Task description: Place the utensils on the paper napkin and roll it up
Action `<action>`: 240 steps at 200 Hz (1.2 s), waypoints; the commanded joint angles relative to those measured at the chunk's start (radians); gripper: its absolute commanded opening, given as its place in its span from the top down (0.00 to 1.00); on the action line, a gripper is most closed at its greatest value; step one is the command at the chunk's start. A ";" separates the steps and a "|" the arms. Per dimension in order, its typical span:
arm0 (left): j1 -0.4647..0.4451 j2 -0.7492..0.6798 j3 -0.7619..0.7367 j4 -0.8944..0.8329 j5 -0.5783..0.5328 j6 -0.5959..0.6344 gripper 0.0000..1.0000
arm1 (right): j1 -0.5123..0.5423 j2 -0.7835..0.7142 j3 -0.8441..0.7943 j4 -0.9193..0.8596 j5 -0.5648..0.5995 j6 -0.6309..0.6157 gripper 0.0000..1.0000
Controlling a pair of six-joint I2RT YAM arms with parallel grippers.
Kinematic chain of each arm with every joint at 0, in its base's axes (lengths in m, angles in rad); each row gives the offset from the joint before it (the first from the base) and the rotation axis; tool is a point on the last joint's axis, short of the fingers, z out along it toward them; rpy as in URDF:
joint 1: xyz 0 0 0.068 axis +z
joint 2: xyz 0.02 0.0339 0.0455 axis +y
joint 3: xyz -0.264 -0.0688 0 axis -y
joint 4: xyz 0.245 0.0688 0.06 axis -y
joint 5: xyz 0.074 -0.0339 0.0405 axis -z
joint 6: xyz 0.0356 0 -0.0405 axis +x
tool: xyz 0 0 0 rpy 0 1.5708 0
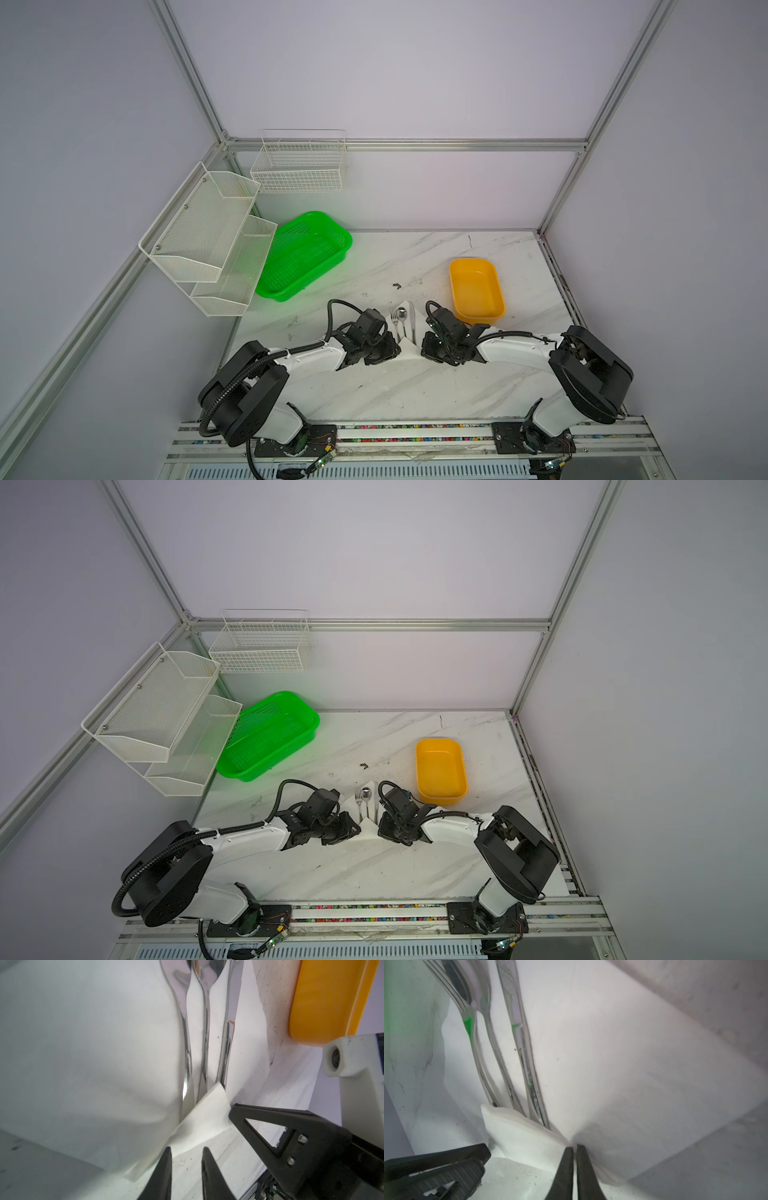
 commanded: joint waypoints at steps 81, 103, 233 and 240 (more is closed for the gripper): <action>0.006 -0.002 -0.054 -0.110 -0.063 0.023 0.82 | 0.001 0.012 -0.014 -0.042 0.012 -0.008 0.89; 0.006 -0.042 -0.049 -0.173 -0.102 0.029 0.82 | 0.000 0.010 -0.017 -0.042 0.014 -0.007 0.89; -0.003 -0.075 0.154 -0.048 0.063 0.074 0.82 | 0.001 0.002 -0.013 -0.043 0.019 -0.003 0.89; -0.004 -0.044 0.182 -0.049 0.079 0.074 0.82 | 0.001 0.000 -0.013 -0.042 0.019 -0.004 0.89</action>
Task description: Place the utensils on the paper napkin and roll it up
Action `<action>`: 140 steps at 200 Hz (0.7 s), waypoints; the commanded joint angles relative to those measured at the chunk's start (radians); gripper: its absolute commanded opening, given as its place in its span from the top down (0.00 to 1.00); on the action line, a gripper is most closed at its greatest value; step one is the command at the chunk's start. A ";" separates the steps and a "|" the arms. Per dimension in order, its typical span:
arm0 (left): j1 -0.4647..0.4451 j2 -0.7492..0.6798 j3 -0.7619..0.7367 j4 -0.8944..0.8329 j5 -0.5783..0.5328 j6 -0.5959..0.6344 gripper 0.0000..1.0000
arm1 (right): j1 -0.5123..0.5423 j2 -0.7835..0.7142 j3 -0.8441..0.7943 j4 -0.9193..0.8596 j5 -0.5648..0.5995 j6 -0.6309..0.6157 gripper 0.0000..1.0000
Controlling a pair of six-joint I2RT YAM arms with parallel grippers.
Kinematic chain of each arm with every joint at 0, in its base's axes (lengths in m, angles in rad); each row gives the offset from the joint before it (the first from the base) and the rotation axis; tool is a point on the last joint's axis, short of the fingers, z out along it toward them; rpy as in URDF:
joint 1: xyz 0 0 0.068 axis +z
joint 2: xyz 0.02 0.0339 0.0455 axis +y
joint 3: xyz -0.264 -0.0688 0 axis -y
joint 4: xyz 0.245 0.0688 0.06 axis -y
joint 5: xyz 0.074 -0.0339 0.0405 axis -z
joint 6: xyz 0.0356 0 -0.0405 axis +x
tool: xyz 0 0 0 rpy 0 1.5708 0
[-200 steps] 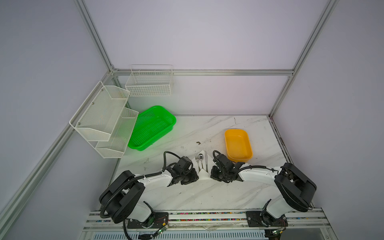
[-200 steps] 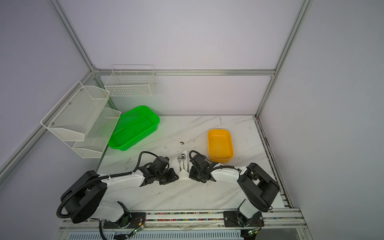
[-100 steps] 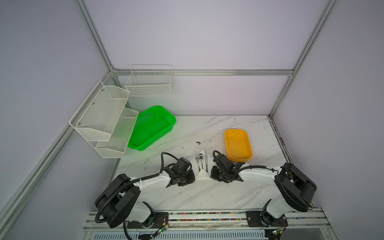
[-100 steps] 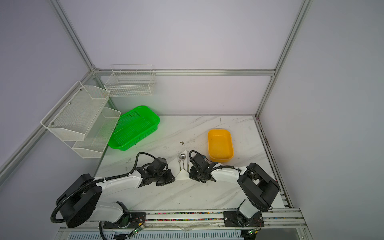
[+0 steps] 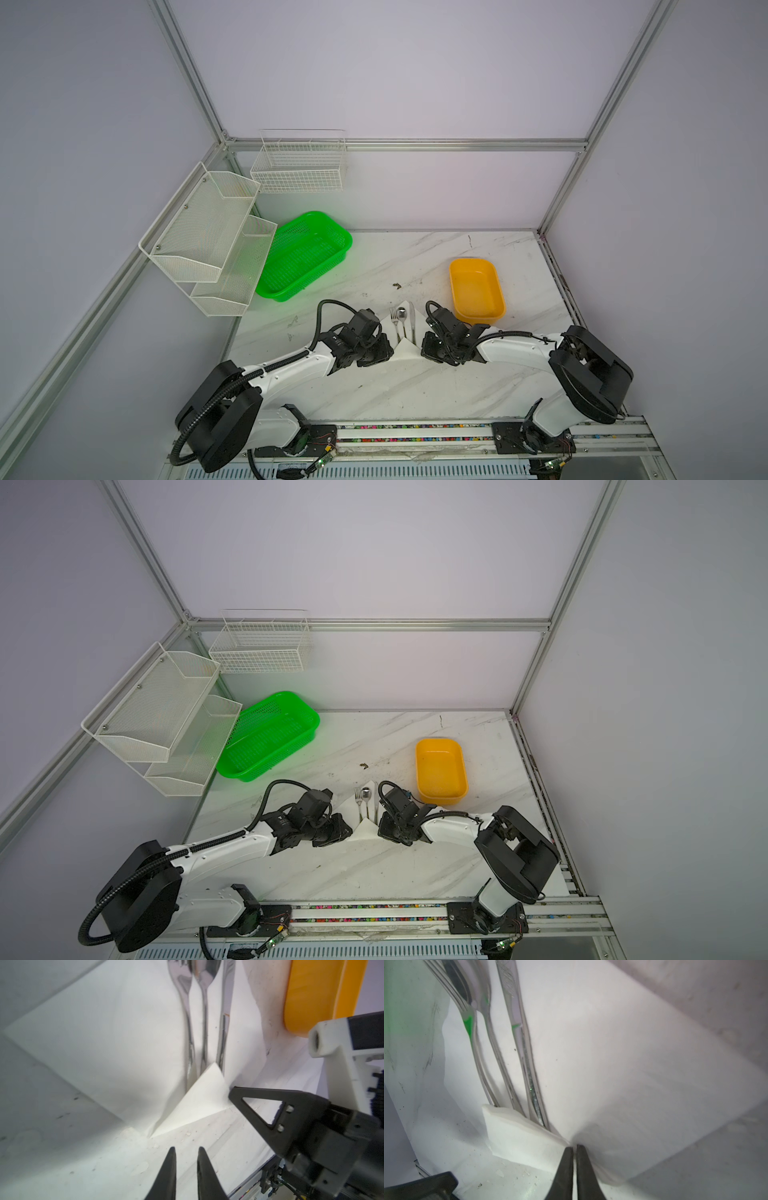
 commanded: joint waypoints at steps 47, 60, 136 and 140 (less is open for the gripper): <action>-0.030 0.221 0.249 0.093 0.126 0.053 0.87 | 0.000 -0.003 -0.017 -0.039 0.016 -0.001 0.89; -0.038 0.249 0.256 0.094 0.129 0.051 0.87 | 0.000 -0.005 -0.018 -0.037 0.015 0.001 0.89; -0.055 0.350 0.279 0.065 0.101 0.085 0.88 | 0.001 -0.031 -0.021 -0.036 0.025 0.008 0.88; -0.054 0.354 0.281 0.063 0.102 0.089 0.88 | 0.001 -0.036 -0.021 -0.037 0.027 0.009 0.88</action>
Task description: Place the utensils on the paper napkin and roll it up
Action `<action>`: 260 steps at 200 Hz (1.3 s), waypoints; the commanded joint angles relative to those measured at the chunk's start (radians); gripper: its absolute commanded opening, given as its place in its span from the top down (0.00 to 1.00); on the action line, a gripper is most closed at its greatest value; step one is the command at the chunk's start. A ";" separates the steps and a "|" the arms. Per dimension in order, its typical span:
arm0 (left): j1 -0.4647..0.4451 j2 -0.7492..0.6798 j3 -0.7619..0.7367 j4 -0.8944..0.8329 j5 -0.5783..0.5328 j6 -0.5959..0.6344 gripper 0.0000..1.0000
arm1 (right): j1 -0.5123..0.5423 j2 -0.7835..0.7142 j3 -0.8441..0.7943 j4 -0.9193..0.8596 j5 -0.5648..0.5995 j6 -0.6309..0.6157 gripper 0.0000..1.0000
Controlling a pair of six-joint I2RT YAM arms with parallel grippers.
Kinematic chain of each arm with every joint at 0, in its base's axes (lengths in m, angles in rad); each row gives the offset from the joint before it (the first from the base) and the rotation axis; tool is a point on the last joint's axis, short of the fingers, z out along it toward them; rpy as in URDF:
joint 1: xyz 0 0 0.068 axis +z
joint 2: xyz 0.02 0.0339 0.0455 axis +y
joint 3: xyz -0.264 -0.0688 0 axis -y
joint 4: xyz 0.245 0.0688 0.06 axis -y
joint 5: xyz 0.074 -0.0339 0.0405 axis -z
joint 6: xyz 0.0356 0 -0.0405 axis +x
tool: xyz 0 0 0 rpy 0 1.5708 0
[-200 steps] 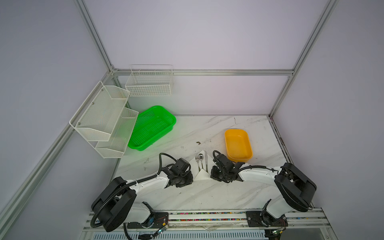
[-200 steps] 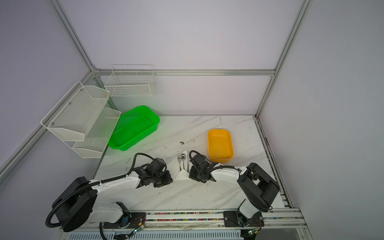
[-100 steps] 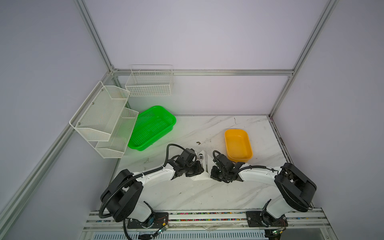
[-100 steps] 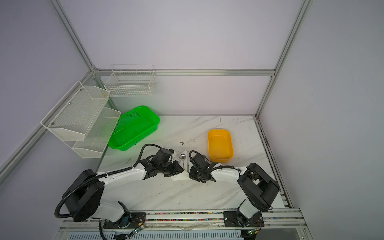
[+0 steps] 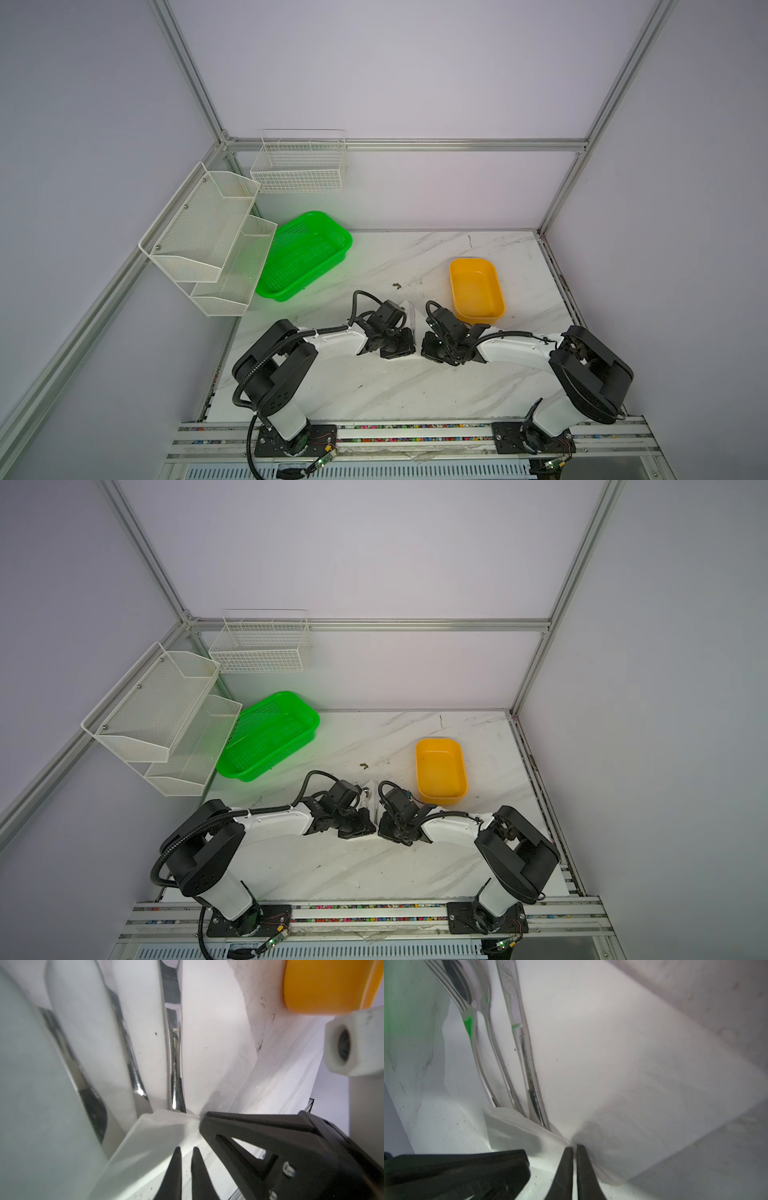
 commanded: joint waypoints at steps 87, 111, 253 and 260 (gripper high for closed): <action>-0.002 0.028 0.092 -0.012 0.002 0.052 0.88 | -0.048 -0.352 -0.172 -0.057 0.104 0.173 0.59; -0.002 0.026 0.088 -0.013 0.002 0.055 0.88 | -0.102 -0.392 -0.202 -0.044 0.072 0.160 0.55; -0.001 0.022 0.080 -0.013 -0.005 0.056 0.87 | -0.238 -0.139 -0.155 0.132 -0.005 -0.034 0.56; -0.002 0.021 0.079 -0.013 -0.007 0.056 0.87 | -0.238 -0.125 -0.157 0.132 -0.016 -0.035 0.56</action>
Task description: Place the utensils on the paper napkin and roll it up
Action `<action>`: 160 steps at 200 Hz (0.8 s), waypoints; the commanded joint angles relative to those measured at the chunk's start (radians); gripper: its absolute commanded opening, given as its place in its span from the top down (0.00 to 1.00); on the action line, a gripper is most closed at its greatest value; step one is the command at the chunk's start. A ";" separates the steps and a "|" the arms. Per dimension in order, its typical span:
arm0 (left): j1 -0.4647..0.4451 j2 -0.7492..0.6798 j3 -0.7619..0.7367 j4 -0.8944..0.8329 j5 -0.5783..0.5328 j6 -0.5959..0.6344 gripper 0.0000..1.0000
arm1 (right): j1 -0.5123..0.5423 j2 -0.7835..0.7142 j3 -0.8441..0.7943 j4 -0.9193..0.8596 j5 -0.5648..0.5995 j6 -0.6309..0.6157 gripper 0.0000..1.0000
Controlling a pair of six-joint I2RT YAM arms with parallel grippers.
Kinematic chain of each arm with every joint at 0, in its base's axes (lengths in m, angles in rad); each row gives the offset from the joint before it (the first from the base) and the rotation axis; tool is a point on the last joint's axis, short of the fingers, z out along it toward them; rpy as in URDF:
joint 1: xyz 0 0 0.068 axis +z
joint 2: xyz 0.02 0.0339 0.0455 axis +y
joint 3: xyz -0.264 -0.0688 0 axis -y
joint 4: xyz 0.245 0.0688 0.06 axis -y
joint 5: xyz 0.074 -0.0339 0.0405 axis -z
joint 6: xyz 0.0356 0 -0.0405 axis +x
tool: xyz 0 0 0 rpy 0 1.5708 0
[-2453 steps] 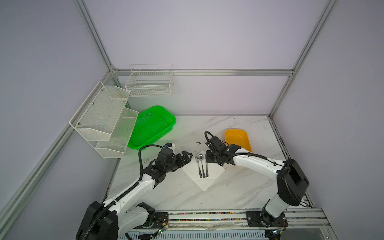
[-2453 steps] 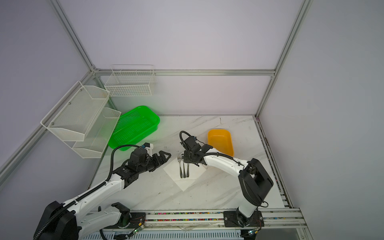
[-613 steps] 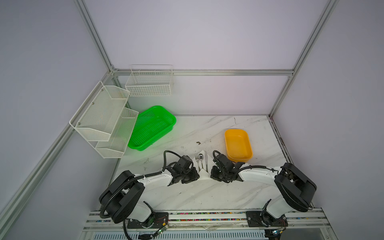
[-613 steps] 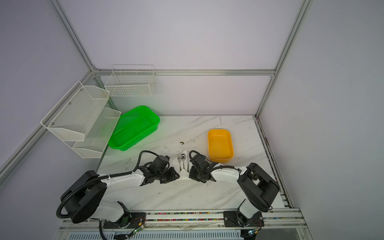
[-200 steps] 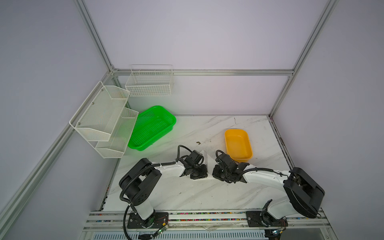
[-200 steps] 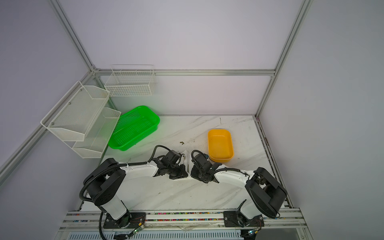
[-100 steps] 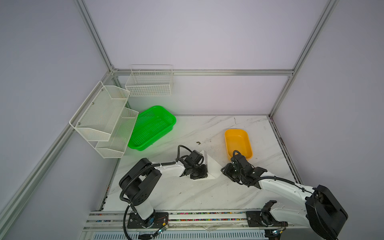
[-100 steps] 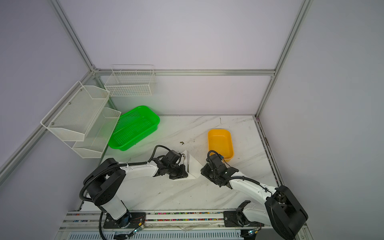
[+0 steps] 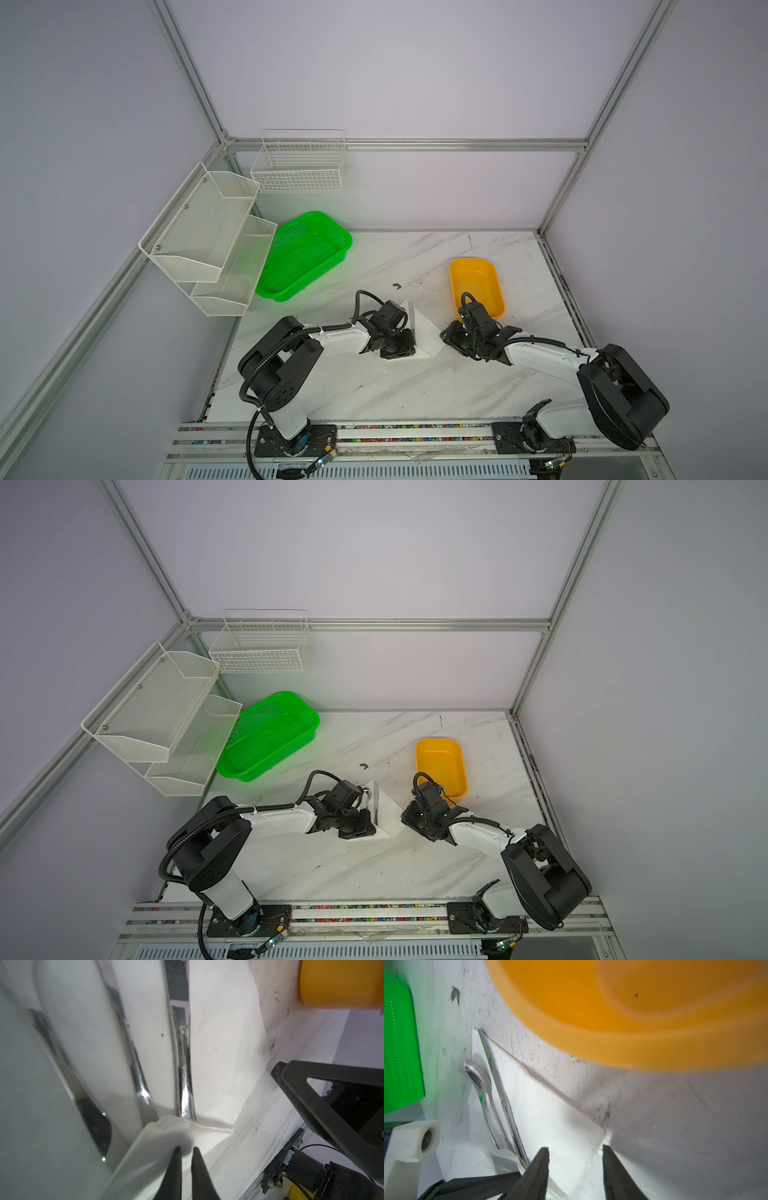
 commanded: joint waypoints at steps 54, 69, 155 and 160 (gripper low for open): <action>-0.002 -0.016 0.060 0.000 -0.018 0.027 0.87 | -0.001 0.043 -0.065 0.060 -0.043 -0.037 0.58; -0.002 -0.013 0.061 0.001 -0.021 0.027 0.87 | 0.003 0.050 -0.097 0.142 -0.112 -0.027 0.58; -0.002 -0.013 0.060 0.005 -0.019 0.028 0.87 | 0.023 0.043 -0.191 0.479 -0.265 0.100 0.53; -0.002 -0.013 0.060 0.005 -0.020 0.028 0.87 | 0.026 0.042 -0.199 0.499 -0.266 0.115 0.53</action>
